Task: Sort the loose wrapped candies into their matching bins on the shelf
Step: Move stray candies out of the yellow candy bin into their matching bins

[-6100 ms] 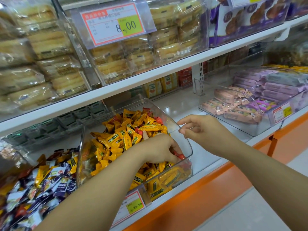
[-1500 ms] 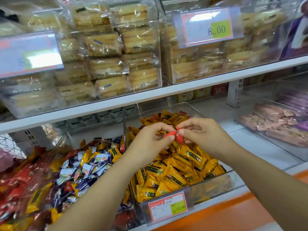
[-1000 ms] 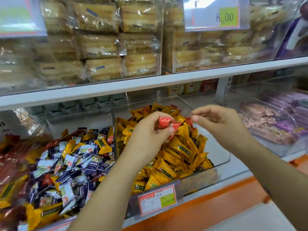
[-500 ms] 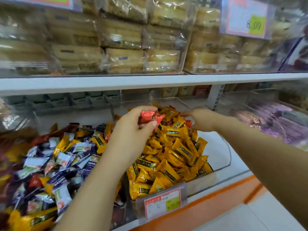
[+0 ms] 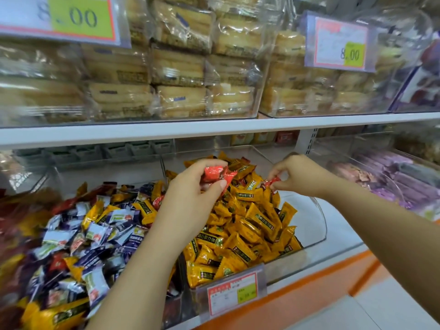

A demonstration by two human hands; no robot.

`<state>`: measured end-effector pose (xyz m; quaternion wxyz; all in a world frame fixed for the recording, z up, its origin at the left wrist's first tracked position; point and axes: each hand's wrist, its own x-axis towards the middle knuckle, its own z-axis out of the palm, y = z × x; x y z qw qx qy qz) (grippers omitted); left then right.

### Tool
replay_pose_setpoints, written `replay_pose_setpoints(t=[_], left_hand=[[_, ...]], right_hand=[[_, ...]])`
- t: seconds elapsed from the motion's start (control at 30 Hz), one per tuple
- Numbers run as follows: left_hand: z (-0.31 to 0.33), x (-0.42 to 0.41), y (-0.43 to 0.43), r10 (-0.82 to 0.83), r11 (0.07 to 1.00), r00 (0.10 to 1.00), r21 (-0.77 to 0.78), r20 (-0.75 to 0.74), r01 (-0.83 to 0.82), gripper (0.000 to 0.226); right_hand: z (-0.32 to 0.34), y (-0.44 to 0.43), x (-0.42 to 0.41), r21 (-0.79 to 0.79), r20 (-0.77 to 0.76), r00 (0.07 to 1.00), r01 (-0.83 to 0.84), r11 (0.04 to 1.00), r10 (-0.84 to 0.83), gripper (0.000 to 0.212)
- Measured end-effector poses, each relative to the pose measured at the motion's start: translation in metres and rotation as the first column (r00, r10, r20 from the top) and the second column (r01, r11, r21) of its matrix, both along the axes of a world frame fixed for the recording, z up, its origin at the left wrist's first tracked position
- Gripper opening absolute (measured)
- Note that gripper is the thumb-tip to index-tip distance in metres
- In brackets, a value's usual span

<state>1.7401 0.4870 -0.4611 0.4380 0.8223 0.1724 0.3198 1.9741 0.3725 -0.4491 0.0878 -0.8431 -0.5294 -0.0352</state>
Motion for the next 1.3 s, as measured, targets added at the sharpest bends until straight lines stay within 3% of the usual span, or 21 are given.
replay_pose_setpoints(t=[0.13, 0.33, 0.53, 0.67, 0.83, 0.93, 1.07, 1.3], left_hand=[[0.006, -0.007, -0.006, 0.007, 0.999, 1.0, 0.032, -0.015, -0.006, 0.029], [0.013, -0.054, -0.006, 0.072, 0.994, 0.997, 0.082, -0.011, -0.071, 0.028], [0.004, -0.148, 0.019, 0.246, 0.967, 0.969, 0.086, -0.04, -0.242, 0.031], [-0.003, -0.214, 0.053, 0.419, 0.907, 0.907, 0.072, -0.038, -0.416, 0.03], [-0.008, -0.26, 0.102, 0.652, 0.756, 0.756, 0.131, -0.063, -0.641, 0.024], [-0.007, -0.265, 0.122, 0.705, 0.709, 0.684, 0.2, -0.187, -0.676, 0.047], [-0.006, -0.265, 0.123, 0.664, 0.748, 0.708, 0.215, -0.242, -0.628, 0.06], [0.002, -0.229, 0.079, 0.55, 0.819, 0.829, 0.26, -0.1, -0.512, 0.039]], right_hand=[[0.007, -0.02, -0.027, 0.181, 0.005, 1.0, -0.031, 0.983, 0.031, 0.012], [0.018, -0.022, -0.116, 0.339, -0.177, 0.957, -0.159, 0.927, 0.229, 0.018], [0.02, 0.023, -0.201, 0.366, -0.235, 0.89, -0.291, 0.884, 0.391, 0.023], [0.021, 0.068, -0.259, 0.419, -0.304, 0.807, -0.364, 0.832, 0.507, 0.015], [0.017, 0.144, -0.315, 0.505, -0.351, 0.724, -0.388, 0.771, 0.594, 0.011], [0.017, 0.18, -0.333, 0.491, -0.348, 0.74, -0.38, 0.784, 0.576, 0.023], [0.008, 0.191, -0.333, 0.413, -0.369, 0.756, -0.388, 0.824, 0.541, 0.041], [0.006, 0.139, -0.3, 0.42, -0.335, 0.789, -0.364, 0.831, 0.515, 0.033]])
